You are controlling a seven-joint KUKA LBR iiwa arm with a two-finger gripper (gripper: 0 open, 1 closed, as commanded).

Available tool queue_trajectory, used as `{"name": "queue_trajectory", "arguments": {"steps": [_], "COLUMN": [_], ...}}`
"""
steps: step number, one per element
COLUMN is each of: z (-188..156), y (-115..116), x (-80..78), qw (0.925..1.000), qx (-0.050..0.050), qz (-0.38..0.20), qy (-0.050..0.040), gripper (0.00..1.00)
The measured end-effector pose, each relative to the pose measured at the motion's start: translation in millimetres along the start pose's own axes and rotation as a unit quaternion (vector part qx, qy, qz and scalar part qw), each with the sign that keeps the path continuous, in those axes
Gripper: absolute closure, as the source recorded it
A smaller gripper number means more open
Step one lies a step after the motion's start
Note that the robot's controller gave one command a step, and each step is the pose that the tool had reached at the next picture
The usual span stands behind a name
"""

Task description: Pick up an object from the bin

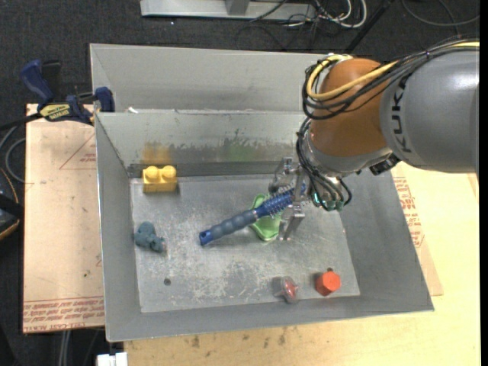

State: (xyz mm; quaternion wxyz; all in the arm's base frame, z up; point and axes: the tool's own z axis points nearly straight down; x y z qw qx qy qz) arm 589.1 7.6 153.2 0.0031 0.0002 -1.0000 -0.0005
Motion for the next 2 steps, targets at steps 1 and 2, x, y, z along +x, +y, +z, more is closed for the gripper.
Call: {"name": "queue_trajectory", "arguments": {"steps": [1,2], "z": [-5.1,-76.8], "y": [-0.3,1.7], "x": [-2.0,-2.1], "qw": [1.0,0.9998], "qx": [0.0,0.0], "qz": [0.0,0.019], "qy": [-0.0044,-0.0073], "gripper": [1.0,1.0]}}
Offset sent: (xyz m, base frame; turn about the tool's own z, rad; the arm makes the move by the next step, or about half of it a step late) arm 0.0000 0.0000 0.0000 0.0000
